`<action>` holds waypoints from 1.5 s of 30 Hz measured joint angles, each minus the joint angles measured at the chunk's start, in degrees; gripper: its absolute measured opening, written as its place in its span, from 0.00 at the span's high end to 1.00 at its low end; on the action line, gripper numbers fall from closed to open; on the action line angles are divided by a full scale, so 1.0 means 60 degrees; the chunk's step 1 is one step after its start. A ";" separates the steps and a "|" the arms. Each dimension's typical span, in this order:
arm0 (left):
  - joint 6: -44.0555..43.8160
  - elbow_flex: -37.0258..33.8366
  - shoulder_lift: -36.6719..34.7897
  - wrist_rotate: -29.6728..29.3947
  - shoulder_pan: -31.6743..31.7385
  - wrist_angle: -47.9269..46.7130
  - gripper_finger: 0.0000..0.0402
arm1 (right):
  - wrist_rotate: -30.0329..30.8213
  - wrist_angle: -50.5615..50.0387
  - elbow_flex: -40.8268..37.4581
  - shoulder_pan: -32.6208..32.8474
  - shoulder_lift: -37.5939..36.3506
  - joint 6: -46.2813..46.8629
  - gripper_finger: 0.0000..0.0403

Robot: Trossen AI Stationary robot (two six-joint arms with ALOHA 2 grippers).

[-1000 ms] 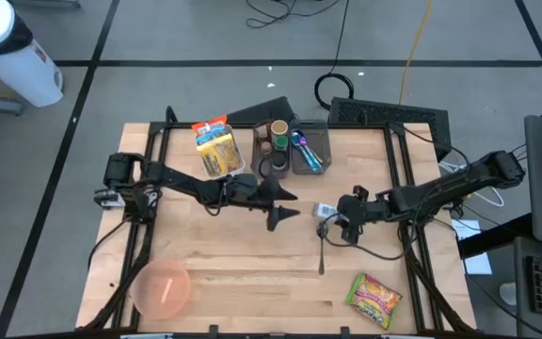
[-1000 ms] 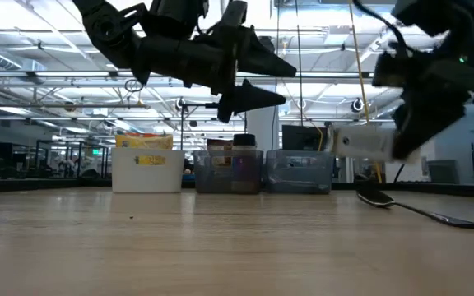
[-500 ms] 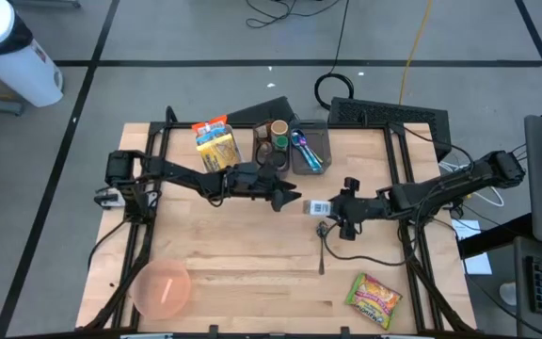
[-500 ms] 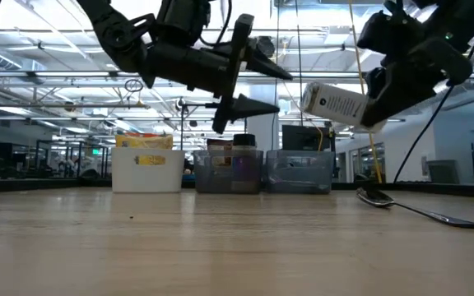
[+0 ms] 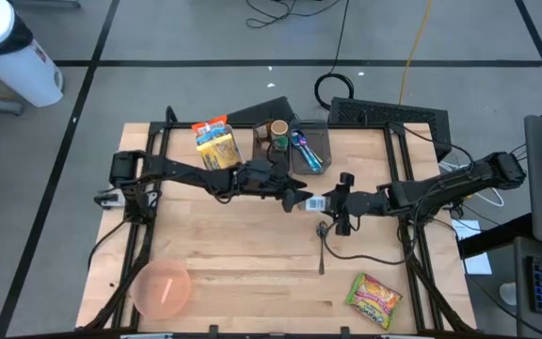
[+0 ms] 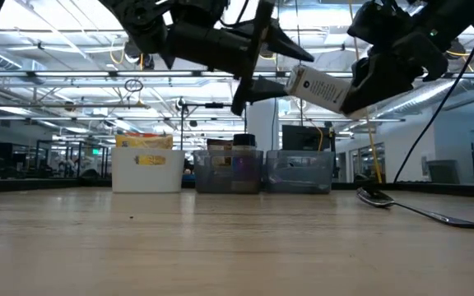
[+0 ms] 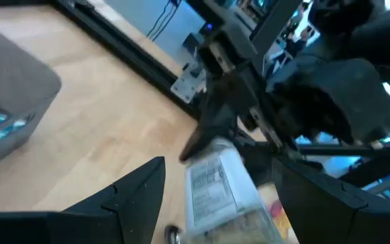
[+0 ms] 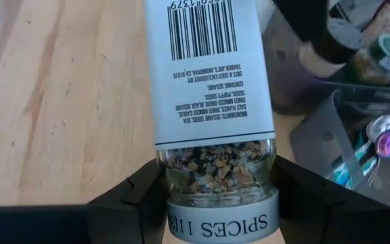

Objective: Pick & Place Food Item
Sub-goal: Put the white seasoning bottle into the left black bin

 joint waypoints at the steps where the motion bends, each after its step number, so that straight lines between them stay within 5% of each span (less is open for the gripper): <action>1: -0.0029 0.0046 0.0059 0.0032 0.0000 0.0017 0.32 | 0.0056 0.0045 0.0007 0.0000 0.0000 -0.0023 0.51; 15: -0.0655 0.0446 0.0911 0.0624 -0.0021 0.0319 0.32 | 0.0492 0.0056 0.0004 -0.0186 0.0000 -0.0179 0.51; 22: -0.0953 0.0446 0.0911 0.0546 -0.0015 0.0255 0.43 | 0.0647 0.0136 0.0004 -0.0186 0.0004 -0.0466 0.51; 38: -0.0325 0.0442 0.0900 0.0546 -0.0015 0.0317 0.44 | 0.0773 0.0195 0.0000 -0.0186 0.0000 -0.0791 0.51; 45: 0.0382 0.0442 0.0900 0.0593 -0.0033 0.0353 0.46 | 0.0649 0.0565 0.0004 -0.0179 -0.0018 -0.0726 0.31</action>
